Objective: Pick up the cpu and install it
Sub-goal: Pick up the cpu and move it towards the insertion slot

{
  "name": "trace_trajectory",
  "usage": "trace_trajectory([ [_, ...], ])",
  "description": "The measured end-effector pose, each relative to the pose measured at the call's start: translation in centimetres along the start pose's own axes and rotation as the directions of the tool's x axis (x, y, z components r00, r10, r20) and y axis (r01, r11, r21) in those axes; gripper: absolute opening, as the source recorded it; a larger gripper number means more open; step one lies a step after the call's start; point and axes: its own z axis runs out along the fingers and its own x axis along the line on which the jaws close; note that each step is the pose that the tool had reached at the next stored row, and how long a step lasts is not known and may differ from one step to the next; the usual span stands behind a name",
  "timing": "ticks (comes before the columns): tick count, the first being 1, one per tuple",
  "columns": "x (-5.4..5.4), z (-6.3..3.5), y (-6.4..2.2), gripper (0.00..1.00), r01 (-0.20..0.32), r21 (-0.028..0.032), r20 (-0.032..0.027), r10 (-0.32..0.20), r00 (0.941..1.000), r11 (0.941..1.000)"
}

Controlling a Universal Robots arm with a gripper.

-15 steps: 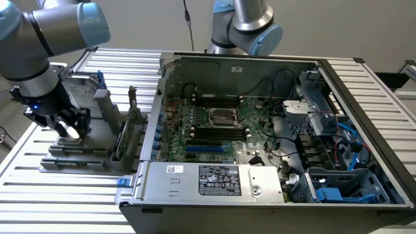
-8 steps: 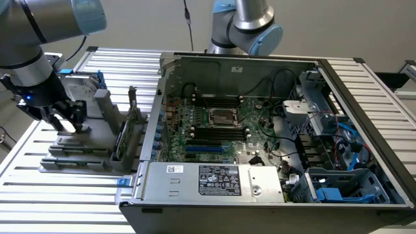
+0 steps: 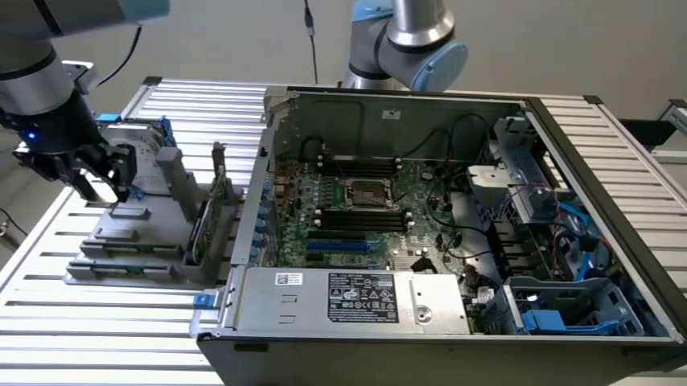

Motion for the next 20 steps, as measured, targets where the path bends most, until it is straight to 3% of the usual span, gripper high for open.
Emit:
trace_trajectory([
  [10,-1.2,-4.54,0.73,0.55,0.0,0.0001,0.0,0.0,1.0,1.0],
  [20,-3.3,-8.75,1.92,0.55,0.0,0.0001,0.0,0.0,1.0,1.0],
])
